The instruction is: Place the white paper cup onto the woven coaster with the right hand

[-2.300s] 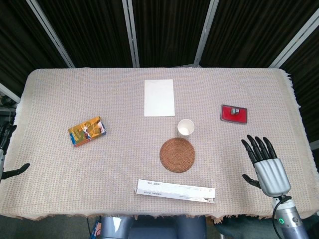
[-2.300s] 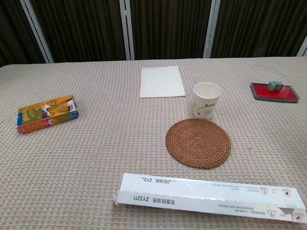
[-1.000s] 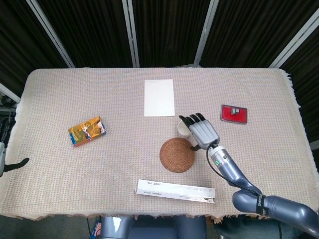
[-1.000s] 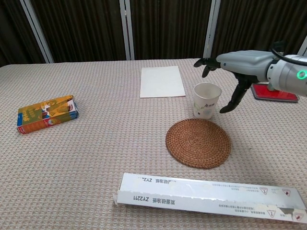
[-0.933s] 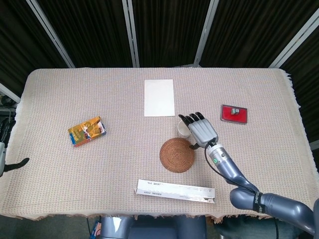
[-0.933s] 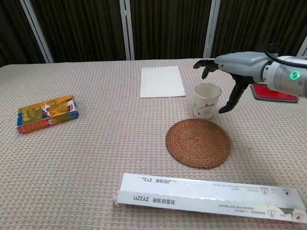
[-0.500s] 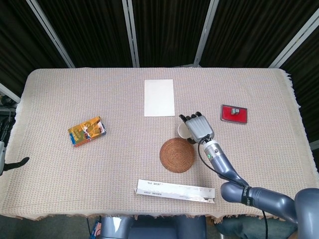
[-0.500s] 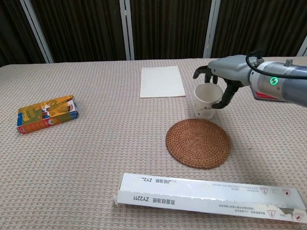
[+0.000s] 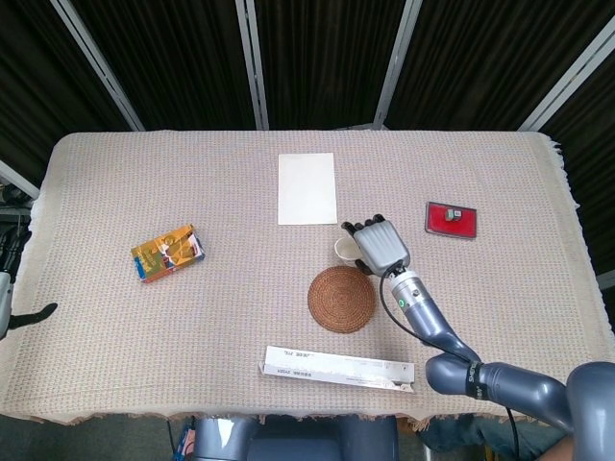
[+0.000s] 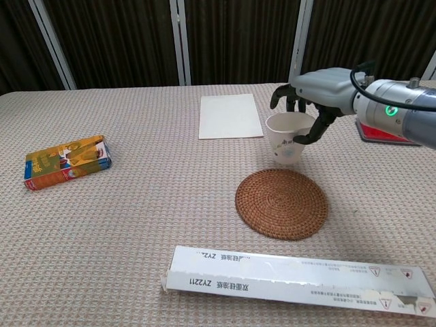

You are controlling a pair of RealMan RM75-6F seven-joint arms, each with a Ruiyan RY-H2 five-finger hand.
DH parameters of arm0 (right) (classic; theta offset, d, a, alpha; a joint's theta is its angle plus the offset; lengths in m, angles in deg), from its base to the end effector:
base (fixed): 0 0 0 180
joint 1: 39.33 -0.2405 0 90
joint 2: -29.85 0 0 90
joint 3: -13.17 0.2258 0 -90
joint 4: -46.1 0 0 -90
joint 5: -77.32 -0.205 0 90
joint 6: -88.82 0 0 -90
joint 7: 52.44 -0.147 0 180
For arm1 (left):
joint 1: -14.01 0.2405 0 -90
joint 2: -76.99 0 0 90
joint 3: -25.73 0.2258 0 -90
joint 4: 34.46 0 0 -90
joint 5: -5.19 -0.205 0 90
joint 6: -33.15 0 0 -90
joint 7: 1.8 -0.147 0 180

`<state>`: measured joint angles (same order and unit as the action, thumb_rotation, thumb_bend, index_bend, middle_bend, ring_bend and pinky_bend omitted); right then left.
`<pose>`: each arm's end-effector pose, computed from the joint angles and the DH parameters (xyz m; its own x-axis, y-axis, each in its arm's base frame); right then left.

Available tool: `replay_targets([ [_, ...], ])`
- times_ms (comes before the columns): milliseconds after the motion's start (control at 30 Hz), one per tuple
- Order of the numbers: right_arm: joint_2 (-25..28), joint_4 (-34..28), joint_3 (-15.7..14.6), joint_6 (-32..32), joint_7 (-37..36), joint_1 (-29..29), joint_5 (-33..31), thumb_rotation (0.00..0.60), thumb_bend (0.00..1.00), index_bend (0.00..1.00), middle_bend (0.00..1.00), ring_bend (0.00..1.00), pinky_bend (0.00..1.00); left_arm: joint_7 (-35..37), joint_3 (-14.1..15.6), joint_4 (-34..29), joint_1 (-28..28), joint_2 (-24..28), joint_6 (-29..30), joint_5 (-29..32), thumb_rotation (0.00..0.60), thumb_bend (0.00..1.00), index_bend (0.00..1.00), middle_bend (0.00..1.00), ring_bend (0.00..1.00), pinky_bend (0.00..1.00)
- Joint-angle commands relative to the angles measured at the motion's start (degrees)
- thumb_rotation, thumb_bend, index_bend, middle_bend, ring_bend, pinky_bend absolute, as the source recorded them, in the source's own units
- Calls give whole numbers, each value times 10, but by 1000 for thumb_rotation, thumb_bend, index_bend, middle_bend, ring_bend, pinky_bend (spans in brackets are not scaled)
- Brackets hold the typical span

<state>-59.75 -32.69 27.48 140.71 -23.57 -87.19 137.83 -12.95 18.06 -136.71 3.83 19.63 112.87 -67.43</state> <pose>-0.1052 -0.3645 -0.0026 0.5855 -0.1376 0.7989 -0.7704 -0.4011 0.4956 -0.2657 0.2186 0.1779 0.4808 0.0083 0.8768 0.8717 0.1034 -0.4790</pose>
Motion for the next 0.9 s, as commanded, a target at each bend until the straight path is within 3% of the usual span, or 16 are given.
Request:
replay_targets([
  [33,33,-61,-8,14,-19,7,37,600,253,221,392,354,267,-3,1,-1,-1,-1,0,0,600,0,0,0,0,0],
  [300,51,-147,-42,12,9,7,63,600,252,215,392,354,268,-8,4,-4,-3,-2,-2,-5,600,0,0,0,0,0],
  [533,33,-149,-65,13,45,5,54,600,253,215,392,354,268,-5,6,-4,-1,-1,-1,-6,600,0,0,0,0,0],
  [900,39,-156,-72,26,69,8,32,600,271,215,392,354,268,-4,8,-3,0,1,-1,-5,600,0,0,0,0,0],
])
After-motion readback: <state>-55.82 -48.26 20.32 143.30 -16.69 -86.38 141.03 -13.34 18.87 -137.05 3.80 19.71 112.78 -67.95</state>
